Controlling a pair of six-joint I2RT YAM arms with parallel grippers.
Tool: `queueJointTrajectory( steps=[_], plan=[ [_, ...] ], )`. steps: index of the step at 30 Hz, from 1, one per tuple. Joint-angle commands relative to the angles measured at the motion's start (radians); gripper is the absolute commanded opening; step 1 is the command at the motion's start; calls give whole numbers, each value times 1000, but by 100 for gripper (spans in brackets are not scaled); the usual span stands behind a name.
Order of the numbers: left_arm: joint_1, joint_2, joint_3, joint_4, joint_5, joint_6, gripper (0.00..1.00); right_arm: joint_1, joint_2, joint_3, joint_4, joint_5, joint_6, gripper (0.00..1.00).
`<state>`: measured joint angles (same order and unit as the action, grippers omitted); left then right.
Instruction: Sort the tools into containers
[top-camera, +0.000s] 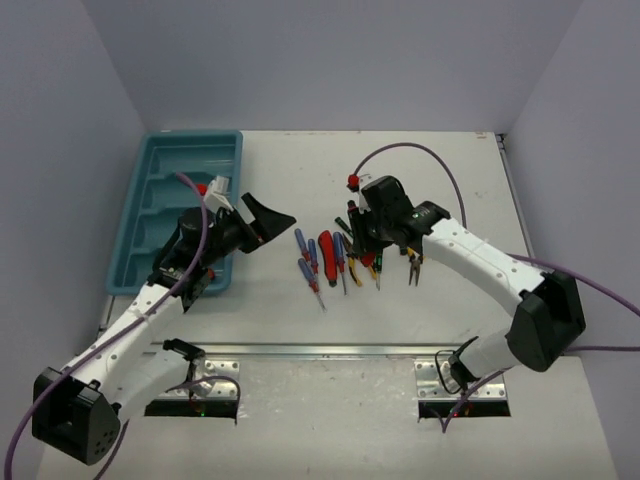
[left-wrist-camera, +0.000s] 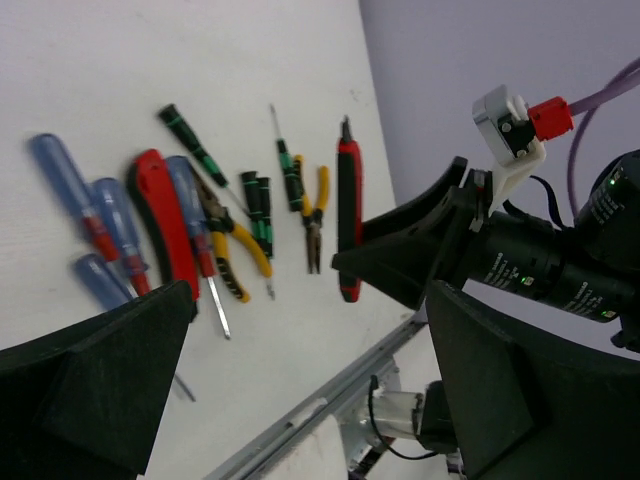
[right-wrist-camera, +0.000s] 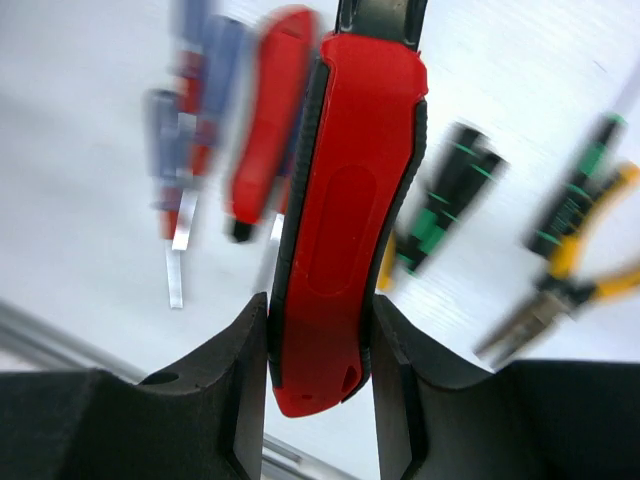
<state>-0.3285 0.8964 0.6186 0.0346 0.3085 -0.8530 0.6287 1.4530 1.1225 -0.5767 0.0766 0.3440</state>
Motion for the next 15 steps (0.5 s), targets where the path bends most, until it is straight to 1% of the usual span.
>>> queueJointTrajectory(
  steps=[1,2,4,6,10,11,13,15],
  plan=[
    [-168,70,12,275,-159,-115,100,61,-122,-30,190,-209,29,0],
    [-202,101,25,279,-189,-115,100,74,-134,-30,213,-244,36,0],
    [-234,156,45,270,-234,-119,99,86,-139,-20,225,-253,46,0],
    [-263,187,56,277,-260,-139,96,92,-140,-4,229,-259,52,0],
    [-300,247,94,285,-288,-144,85,103,-134,19,235,-300,61,0],
    [-306,255,103,284,-289,-140,85,107,-132,23,236,-303,62,0],
    [-322,275,120,285,-290,-134,73,112,-124,31,238,-307,64,0],
    [-336,288,132,284,-294,-130,59,112,-117,36,239,-305,68,0]
  ],
)
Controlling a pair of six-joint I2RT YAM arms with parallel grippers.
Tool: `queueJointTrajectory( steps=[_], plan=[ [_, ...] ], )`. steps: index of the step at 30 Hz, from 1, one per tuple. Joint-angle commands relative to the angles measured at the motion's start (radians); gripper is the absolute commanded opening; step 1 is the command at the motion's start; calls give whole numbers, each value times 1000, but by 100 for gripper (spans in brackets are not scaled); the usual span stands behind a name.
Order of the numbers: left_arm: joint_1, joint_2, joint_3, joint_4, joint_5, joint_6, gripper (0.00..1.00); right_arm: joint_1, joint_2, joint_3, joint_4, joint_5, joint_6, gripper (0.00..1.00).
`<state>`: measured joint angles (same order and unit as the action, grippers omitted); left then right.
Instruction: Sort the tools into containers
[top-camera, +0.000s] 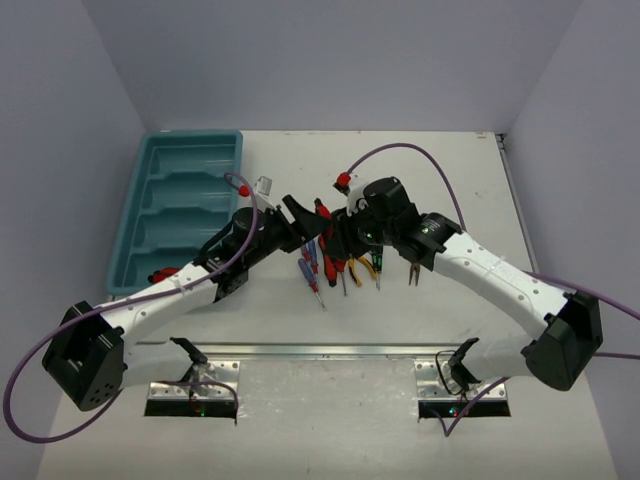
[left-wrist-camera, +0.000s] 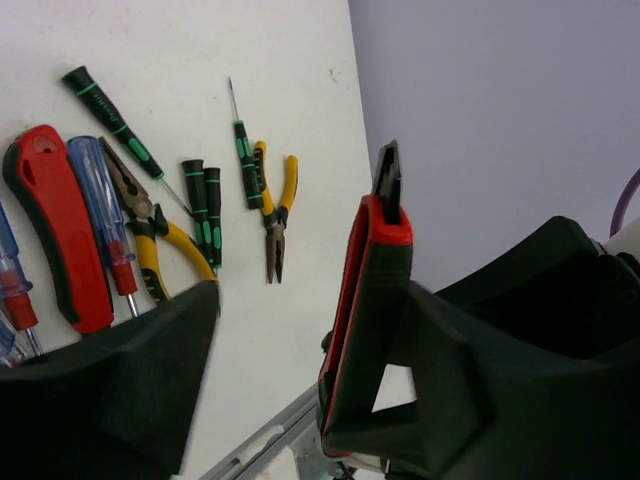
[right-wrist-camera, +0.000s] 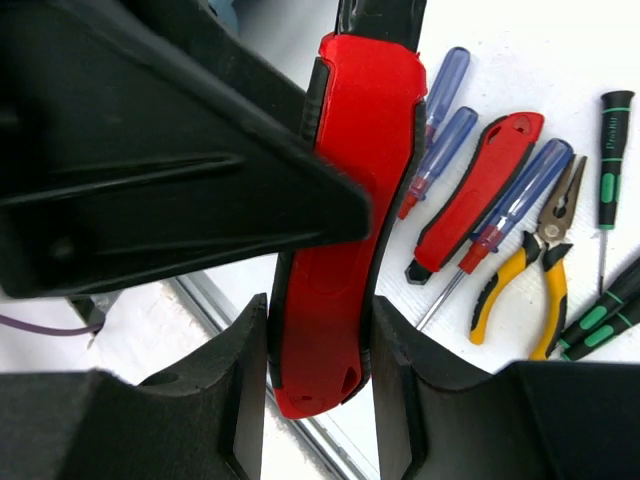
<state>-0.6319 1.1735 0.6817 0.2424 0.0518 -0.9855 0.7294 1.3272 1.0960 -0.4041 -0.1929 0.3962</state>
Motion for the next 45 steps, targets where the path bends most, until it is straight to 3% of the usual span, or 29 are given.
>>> queueJointTrajectory(
  steps=[1,4,6,8,9,10,11,12,18,24,29,33,39,45],
  plan=[
    [-42,21,75,72,-40,5,47,14,16,72,68,-37,19,0],
    [-56,37,84,63,-44,11,27,13,41,95,64,-41,21,0],
    [-58,44,92,44,-45,11,3,15,54,102,66,-33,25,0],
    [-58,37,112,-5,-80,14,0,15,58,102,63,-9,29,2],
    [-58,30,125,-59,-120,16,0,15,60,100,61,17,33,14],
    [-54,24,140,-149,-163,17,0,15,57,94,55,43,37,49],
    [-44,16,163,-238,-222,22,0,15,51,85,49,80,42,90],
    [-18,10,186,-302,-274,22,0,14,43,82,37,119,43,98],
    [374,-64,200,-734,-354,16,0,-17,-27,42,-58,395,61,99],
    [719,-196,198,-940,-533,92,0,-186,-117,-64,-60,346,91,99],
    [1026,-172,119,-880,-324,182,0,-225,-125,-96,-58,316,67,99],
    [1069,-34,110,-904,-257,159,0,-225,-116,-106,-45,278,60,99],
    [1070,-39,44,-828,-170,145,1,-226,-99,-108,-34,234,56,99],
    [1069,-117,50,-828,-172,140,38,-225,-65,-108,-8,186,66,99]
  ],
)
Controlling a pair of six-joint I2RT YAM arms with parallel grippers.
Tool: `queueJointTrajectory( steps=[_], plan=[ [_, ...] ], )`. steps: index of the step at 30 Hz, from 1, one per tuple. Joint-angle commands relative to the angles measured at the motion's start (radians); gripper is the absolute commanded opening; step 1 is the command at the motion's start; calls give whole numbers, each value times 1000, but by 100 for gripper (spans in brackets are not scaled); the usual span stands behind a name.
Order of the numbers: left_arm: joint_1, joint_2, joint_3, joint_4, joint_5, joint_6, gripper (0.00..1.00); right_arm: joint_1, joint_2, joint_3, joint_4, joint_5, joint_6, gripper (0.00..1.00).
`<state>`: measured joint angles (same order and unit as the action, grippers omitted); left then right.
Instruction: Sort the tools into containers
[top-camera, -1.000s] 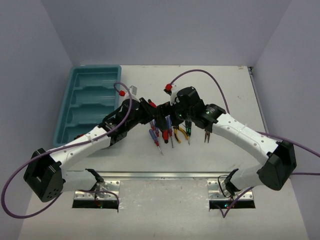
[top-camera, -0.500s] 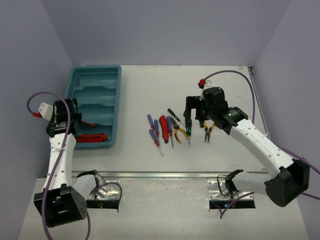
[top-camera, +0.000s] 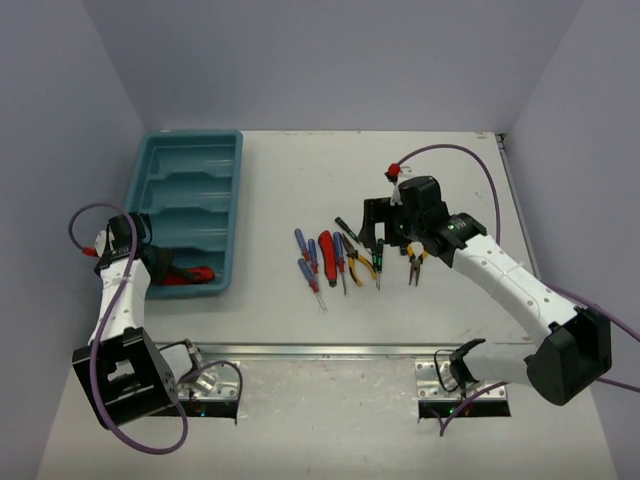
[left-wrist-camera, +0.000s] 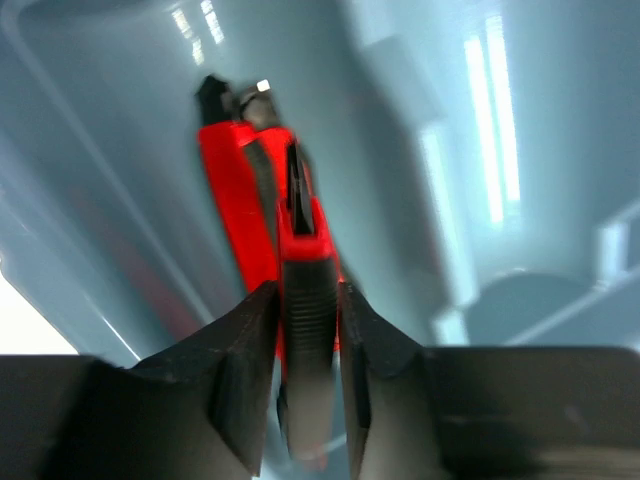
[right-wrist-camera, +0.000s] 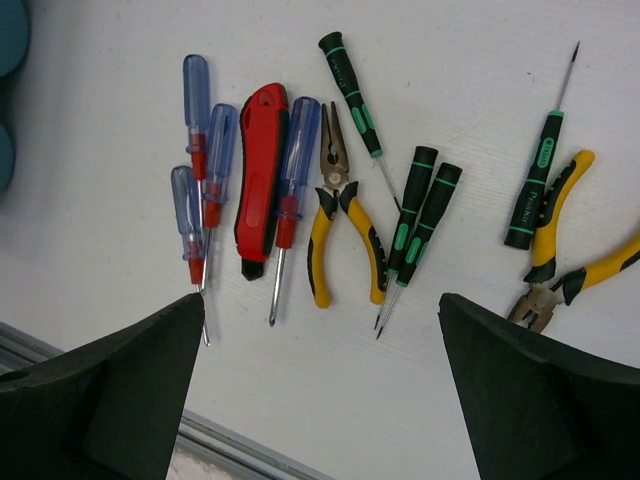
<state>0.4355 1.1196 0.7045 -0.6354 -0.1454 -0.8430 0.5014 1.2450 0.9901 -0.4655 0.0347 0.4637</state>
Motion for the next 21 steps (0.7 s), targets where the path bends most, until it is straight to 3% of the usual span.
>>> queueJointTrajectory(
  steps=[1,6,13,16,19,21],
  plan=[
    [2,-70,25,49,28,-3,47,3,23,-2,58,-52,1,99],
    [0,-90,42,18,44,-4,100,3,75,22,61,-98,8,99],
    [2,-239,96,-16,109,35,100,51,211,102,76,-109,57,99],
    [2,-349,90,78,237,111,100,108,324,192,41,-24,104,97],
    [2,-440,75,140,337,184,100,157,451,280,4,58,140,83],
    [1,-486,67,170,366,245,100,192,540,353,-22,120,151,67]
  ],
)
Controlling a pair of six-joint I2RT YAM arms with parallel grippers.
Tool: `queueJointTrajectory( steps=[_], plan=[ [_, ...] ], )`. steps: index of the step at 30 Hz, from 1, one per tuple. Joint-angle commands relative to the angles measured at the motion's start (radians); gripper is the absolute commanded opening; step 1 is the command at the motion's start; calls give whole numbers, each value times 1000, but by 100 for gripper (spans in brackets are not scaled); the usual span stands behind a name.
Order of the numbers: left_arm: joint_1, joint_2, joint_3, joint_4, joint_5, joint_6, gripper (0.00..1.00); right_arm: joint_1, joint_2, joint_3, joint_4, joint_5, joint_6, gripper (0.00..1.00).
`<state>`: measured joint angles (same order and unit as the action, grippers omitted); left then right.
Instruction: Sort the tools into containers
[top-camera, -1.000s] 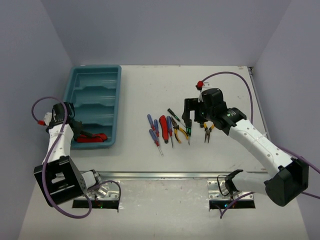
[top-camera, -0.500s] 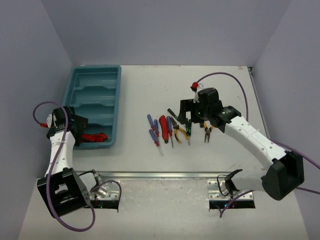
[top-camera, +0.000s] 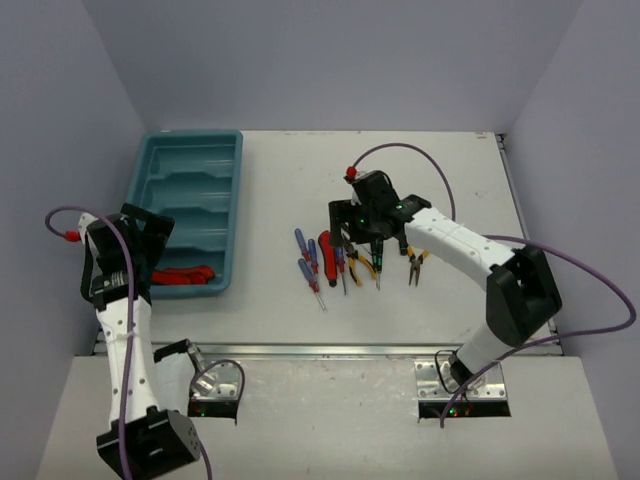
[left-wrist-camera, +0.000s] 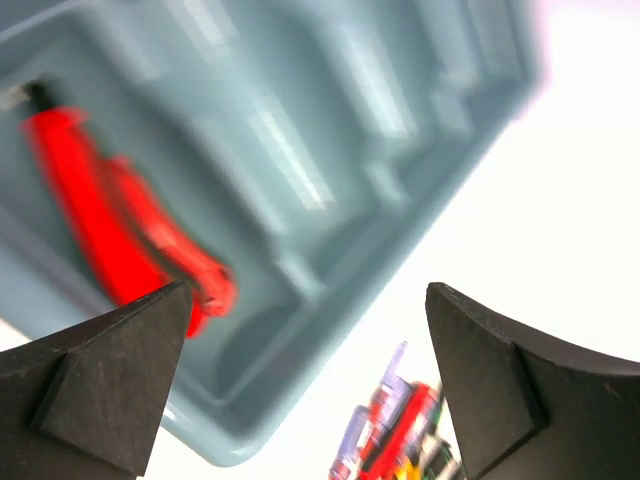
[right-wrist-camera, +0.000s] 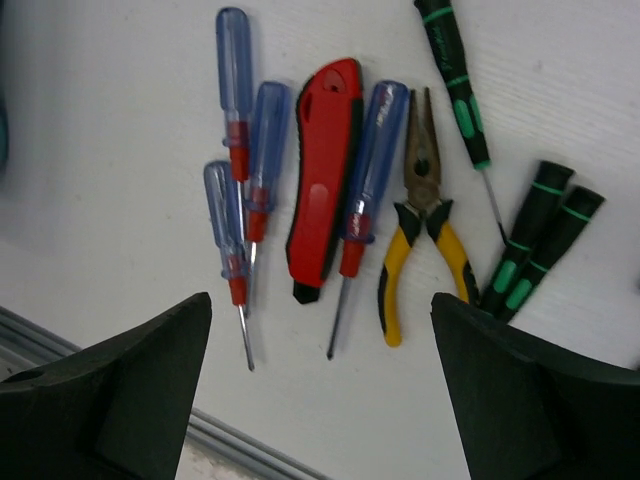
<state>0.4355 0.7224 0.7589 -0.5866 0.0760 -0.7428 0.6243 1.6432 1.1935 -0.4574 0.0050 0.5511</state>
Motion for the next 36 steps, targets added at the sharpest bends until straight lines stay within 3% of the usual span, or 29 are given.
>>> queueJointTrajectory(
  steps=[1,5,14,20,30,33,36],
  plan=[
    [-9,-98,10,120,142,159,100,75,175,167,-34,151,67,63],
    [-58,-118,-22,137,143,200,100,96,303,248,-71,165,79,55],
    [-101,-89,-56,142,140,249,100,118,411,322,-130,231,95,54],
    [-111,-86,-54,155,153,246,100,118,461,329,-138,212,95,49],
    [-126,-75,-47,154,160,246,100,118,527,348,-161,210,99,49],
    [-127,-69,-41,155,185,241,100,118,516,338,-159,204,101,29],
    [-126,-53,-34,171,241,227,100,118,452,326,-158,210,97,16]
  ],
)
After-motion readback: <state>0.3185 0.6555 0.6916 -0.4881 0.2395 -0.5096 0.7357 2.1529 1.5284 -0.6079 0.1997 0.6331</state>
